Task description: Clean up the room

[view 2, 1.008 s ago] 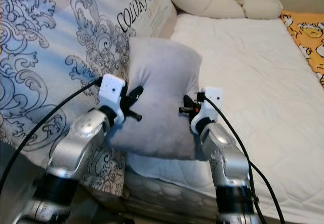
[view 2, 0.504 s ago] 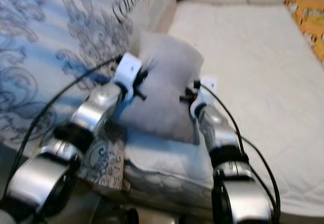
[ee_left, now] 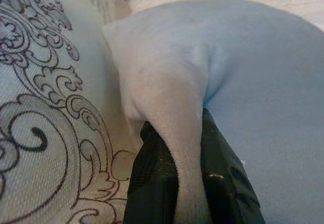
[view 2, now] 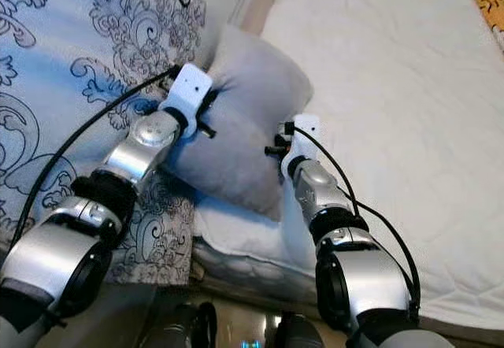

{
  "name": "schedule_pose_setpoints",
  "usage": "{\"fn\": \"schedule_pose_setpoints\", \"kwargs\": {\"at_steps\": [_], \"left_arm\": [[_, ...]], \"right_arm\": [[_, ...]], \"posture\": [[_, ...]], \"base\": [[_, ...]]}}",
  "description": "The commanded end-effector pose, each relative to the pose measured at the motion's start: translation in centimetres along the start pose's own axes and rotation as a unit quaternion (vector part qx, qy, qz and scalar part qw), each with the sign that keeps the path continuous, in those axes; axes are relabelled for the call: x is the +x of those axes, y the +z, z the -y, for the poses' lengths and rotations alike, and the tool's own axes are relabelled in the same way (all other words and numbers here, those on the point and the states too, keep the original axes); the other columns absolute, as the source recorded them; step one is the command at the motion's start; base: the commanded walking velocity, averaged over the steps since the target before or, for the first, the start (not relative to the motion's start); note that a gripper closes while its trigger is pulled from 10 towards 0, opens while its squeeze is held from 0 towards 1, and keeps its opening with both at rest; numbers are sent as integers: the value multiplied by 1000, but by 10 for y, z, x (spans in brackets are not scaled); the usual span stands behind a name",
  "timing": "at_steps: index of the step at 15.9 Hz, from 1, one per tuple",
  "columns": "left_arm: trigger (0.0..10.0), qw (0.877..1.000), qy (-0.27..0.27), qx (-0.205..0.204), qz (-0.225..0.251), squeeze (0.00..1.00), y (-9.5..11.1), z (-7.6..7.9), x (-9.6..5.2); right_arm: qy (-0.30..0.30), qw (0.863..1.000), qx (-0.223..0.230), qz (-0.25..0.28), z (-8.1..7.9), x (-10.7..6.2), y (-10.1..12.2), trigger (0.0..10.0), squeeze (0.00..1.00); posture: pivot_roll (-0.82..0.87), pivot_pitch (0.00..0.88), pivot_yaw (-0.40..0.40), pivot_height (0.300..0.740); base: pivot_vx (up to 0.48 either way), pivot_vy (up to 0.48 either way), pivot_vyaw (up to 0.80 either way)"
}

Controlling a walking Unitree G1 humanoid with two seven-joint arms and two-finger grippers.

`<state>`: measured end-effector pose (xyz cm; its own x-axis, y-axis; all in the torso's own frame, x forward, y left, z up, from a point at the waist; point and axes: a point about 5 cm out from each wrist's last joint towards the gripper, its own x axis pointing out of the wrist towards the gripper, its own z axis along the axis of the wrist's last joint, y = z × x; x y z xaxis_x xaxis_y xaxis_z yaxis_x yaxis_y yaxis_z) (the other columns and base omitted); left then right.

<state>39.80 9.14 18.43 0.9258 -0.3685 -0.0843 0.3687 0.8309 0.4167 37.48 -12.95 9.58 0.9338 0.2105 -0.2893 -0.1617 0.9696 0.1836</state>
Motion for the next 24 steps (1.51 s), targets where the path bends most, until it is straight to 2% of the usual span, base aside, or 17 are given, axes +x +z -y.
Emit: {"fn": "schedule_pose_setpoints", "kwargs": {"at_steps": [1,2,4,6,8,11,12,13,14,16,18,19,20,21,22,24], "left_arm": [[10000,997,62,12,37,0,14,-27,-5],[10000,998,57,4,40,0,12,-19,-9],[10000,998,61,6,32,0,2,-8,-14],[10000,993,110,6,32,0,-5,-7,-17],[10000,992,120,2,29,0,-7,-3,-17],[10000,990,131,-27,36,0,-7,1,-25],[10000,989,129,-49,45,290,-5,2,-27],[10000,989,129,-49,45,290,-5,2,-27],[10000,991,113,-49,53,1000,-5,5,-28],[10000,991,108,-40,72,1000,-2,5,-32],[10000,989,109,-49,90,1000,3,3,-36],[10000,987,111,-57,100,1000,5,1,-39],[10000,986,114,-59,102,1000,6,-2,-40],[10000,983,120,-68,119,1000,12,-9,-44],[10000,982,118,-81,124,1000,13,-10,-46],[10000,976,93,-152,128,1000,14,-8,-55]], "right_arm": [[-27,999,-2,-35,12,-5,-19,10000,671],[-33,999,4,-39,14,-7,-24,10000,1000],[-43,998,18,-30,20,-9,-25,10000,1000],[-32,997,64,6,26,-11,-20,10000,1000],[-14,996,88,29,29,-13,-19,10000,1000],[12,984,144,102,44,-23,-14,10000,1000],[15,980,157,122,50,-27,-12,10000,1000],[15,980,157,122,50,-27,-12,10000,1000],[36,978,150,140,53,-33,-12,10000,1000],[116,974,125,149,52,-47,-12,10000,1000],[163,969,110,151,52,-57,-8,10000,1000],[212,962,83,151,52,-72,0,10000,1000],[226,960,68,148,52,-77,3,10000,1000],[268,953,25,138,49,-92,13,10000,1000],[275,952,12,135,48,-96,16,10000,1000],[254,957,-31,136,44,-104,26,10000,1000]], "posture": [[137,223,56,740],[133,224,56,740],[119,220,49,740],[106,222,45,740],[99,211,47,740],[69,170,62,740],[65,162,66,740],[65,162,66,740],[56,146,69,740],[51,115,68,740],[50,105,68,740],[44,75,67,740],[42,70,68,740],[37,59,68,740],[35,50,66,740],[23,33,56,740]], "base": [[0,0,0],[0,0,0],[0,0,0],[0,0,0],[0,0,0],[0,0,0],[0,0,0],[0,0,0],[0,0,0],[0,0,0],[0,0,0],[0,0,0],[0,0,0],[0,0,0],[0,0,0],[0,0,0]]}}
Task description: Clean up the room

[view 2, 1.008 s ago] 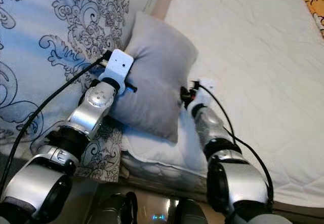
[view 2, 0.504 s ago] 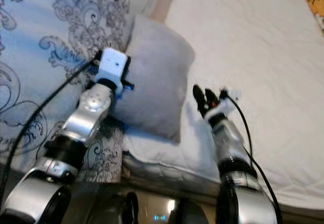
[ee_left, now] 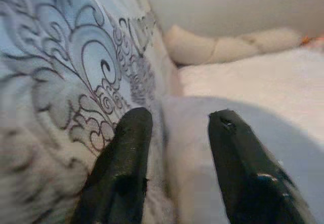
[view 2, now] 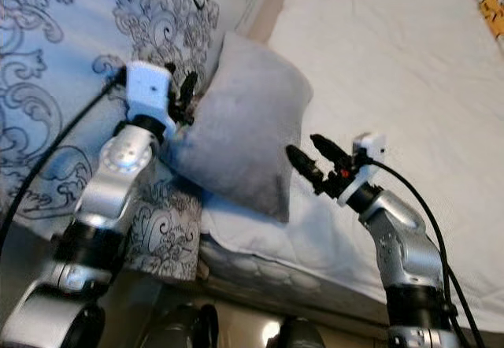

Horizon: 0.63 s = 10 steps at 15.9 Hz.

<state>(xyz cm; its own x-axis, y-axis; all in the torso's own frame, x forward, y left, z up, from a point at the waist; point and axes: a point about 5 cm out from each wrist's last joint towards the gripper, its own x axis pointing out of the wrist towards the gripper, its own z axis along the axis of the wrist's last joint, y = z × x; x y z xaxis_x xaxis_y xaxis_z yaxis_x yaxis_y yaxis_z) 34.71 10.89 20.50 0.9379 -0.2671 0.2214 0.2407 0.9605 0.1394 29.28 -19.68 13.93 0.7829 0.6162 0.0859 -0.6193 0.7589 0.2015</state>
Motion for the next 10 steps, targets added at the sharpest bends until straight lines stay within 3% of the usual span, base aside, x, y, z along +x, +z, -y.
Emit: {"fn": "schedule_pose_setpoints", "kwargs": {"at_steps": [1,2,3,4,5,7,10], "left_arm": [[10000,1000,1,-13,-12,882,-2,-4,-5],[10000,1000,-8,3,-25,251,-7,-4,-17],[10000,999,-8,7,-35,224,-12,-3,-28],[10000,998,-9,-13,-55,231,-19,0,-46],[10000,998,-7,-19,-59,231,-20,0,-50],[10000,995,6,-37,-94,235,-32,2,-74],[10000,991,14,-50,-124,235,-38,2,-92]], "right_arm": [[-8,1000,-14,-6,-3,0,5,10000,1000],[-21,1000,-7,-10,-11,-1,8,10000,592],[-63,998,-11,-17,-17,0,5,10000,0],[-110,994,-16,-22,-25,-1,3,10000,0],[-123,992,-16,-18,-28,-1,3,10000,0],[-181,983,36,13,-40,-4,3,10000,0],[-234,972,10,-15,-46,-6,-8,10000,0]], "posture": [[23,33,56,740],[11,22,48,740],[5,14,40,740],[0,8,32,740],[-2,3,28,740],[-8,0,26,740],[-11,0,31,740]], "base": [[0,0,0],[0,0,0],[0,0,0],[0,-424,0],[0,-450,0],[0,-448,0],[0,-447,0]]}}
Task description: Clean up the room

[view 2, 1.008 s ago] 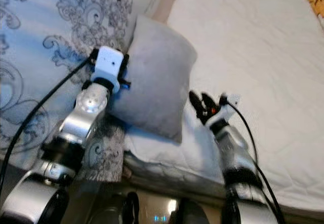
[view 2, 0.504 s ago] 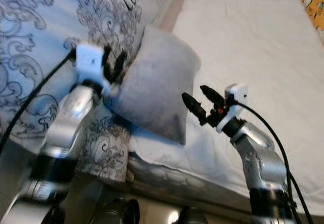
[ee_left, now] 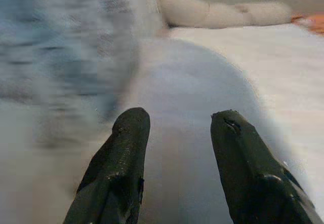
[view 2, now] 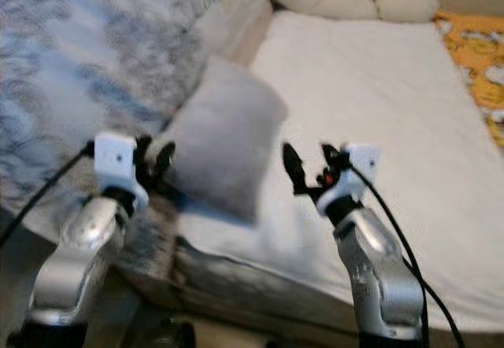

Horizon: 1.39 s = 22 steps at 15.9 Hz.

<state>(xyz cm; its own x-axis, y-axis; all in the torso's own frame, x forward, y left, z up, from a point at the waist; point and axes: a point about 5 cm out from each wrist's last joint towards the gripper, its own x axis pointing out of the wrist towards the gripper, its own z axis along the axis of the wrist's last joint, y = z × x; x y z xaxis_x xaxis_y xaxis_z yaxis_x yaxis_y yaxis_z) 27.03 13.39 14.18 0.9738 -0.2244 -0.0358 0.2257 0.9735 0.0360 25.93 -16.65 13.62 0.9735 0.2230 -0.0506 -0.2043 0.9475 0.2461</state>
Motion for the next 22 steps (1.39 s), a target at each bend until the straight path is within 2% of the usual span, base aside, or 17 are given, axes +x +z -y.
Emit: {"fn": "schedule_pose_setpoints", "kwargs": {"at_steps": [1,4,13,22], "left_arm": [[10000,1000,2,0,2,235,5,-2,-4],[10000,1000,13,-8,-4,239,5,-4,-7],[10000,999,47,-8,-13,239,8,-13,-5],[10000,999,45,-13,-26,243,4,-14,-2]], "right_arm": [[-22,999,-24,-10,-5,1,1,10000,0],[-26,997,-63,-37,-8,2,-7,10000,0],[-54,993,-93,-48,0,3,-11,10000,0],[-56,990,-118,-42,-2,5,-13,10000,0]], "posture": [[-13,0,35,740],[-10,0,33,740],[14,0,20,740],[-2,0,47,740]], "base": [[0,-446,0],[0,-439,0],[0,-437,0],[0,-435,0]]}}
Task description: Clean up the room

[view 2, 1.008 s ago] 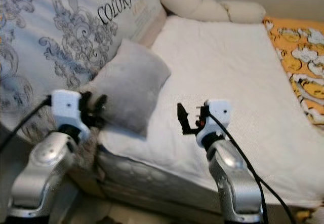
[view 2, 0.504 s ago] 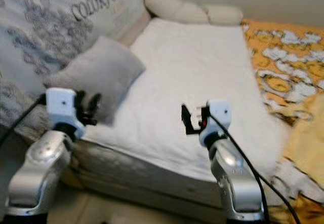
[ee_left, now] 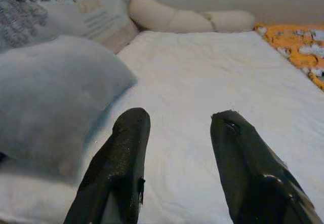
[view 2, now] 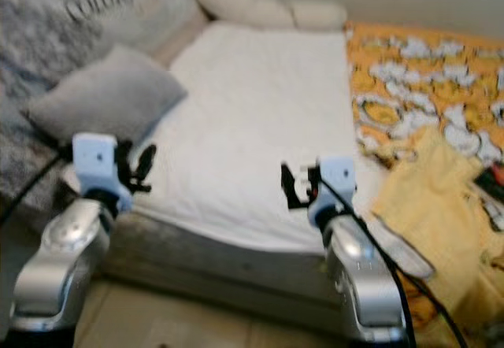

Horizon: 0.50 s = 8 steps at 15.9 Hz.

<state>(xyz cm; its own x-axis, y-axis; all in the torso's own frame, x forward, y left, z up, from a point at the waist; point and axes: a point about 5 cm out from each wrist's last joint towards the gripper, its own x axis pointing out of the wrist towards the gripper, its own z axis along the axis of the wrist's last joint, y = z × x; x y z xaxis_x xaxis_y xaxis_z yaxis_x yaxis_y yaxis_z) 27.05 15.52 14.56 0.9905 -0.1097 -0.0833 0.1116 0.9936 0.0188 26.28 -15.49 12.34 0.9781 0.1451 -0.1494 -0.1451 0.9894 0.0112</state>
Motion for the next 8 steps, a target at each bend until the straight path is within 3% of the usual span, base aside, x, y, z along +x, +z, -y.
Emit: {"fn": "schedule_pose_setpoints", "kwargs": {"at_steps": [1,8], "left_arm": [[10000,1000,-13,-1,-1,243,2,8,2],[10000,1000,-3,6,1,243,3,7,-3]], "right_arm": [[-13,1000,-3,2,7,-1,1,10000,0],[4,1000,6,-9,7,1,-3,10000,0]], "posture": [[9,0,43,740],[36,5,13,740]], "base": [[0,-435,0],[0,-434,0]]}}
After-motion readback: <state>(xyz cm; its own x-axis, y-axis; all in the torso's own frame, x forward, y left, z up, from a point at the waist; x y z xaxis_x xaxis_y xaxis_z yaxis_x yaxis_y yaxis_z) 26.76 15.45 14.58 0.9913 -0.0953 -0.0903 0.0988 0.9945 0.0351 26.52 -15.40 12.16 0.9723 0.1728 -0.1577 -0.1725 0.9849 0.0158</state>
